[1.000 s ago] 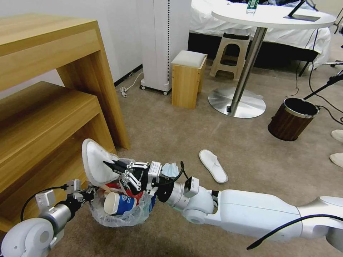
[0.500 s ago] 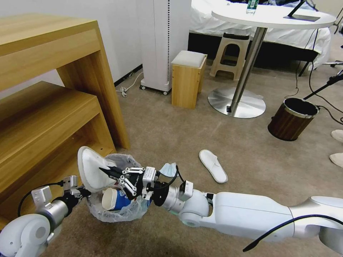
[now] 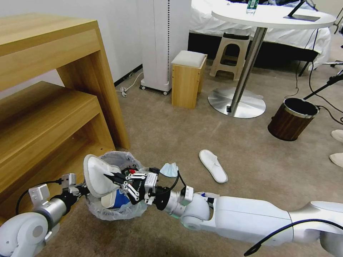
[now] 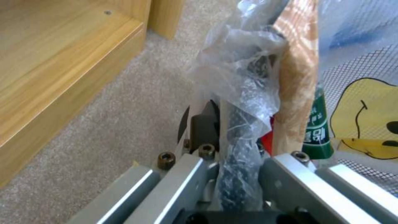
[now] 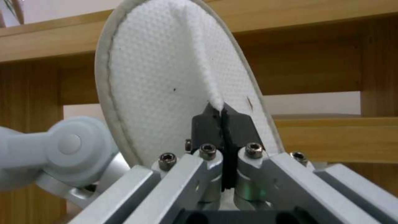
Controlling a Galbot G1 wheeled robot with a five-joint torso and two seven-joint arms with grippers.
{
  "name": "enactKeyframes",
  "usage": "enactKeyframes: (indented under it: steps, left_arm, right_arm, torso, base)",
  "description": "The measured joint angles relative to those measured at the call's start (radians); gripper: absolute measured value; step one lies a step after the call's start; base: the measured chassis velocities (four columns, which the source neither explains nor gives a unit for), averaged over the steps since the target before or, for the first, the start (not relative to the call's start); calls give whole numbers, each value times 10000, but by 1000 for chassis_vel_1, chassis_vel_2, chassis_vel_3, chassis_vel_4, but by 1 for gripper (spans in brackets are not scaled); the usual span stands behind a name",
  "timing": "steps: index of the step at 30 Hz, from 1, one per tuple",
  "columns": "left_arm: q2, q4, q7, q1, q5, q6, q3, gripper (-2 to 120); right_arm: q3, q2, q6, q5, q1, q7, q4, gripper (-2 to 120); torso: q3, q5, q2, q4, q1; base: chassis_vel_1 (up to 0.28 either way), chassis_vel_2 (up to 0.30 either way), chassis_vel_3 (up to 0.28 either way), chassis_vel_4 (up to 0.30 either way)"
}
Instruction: Pick up the trash bin and place the garbage on the floor into it.
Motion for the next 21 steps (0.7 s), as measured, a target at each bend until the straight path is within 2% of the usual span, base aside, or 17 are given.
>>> enactKeyframes:
  steps: [10,13,14,17,18,21]
  left_arm:
    - [-18,-303,-22,106,-103,21,-74,0]
    - [-62,-404,-28,131,-137,26,-77,0]
    - [-62,-404,-28,131,-137,26,-77,0]
    - [-100,-553,-35,153,-180,33,-78,0]
    - [-100,-553,-35,153,-180,33,-78,0]
    - [-115,-674,-74,172,-240,38,-83,0]
  right_arm:
    - [30,12,2,-380,-257,286,-134,0]
    - [46,-18,-22,-498,-307,389,-217,14]
    - [46,-18,-22,-498,-307,389,-217,14]
    - [54,6,-32,-522,-405,410,-293,26]
    - [54,6,-32,-522,-405,410,-293,26]
    - [23,81,-39,-553,-520,444,-352,41]
  torso:
    - [0,0,0,0,0]
    - [0,0,0,0,1]
    - [0,0,0,0,1]
    - [0,0,0,0,1]
    - [0,0,0,0,1]
    - [0,0,0,0,0]
  base:
    - [0,0,0,0]
    - [0,0,0,0]
    - [0,0,0,0]
    - [0,0,0,0]
    - [0,0,0,0]
    - [0,0,0,0]
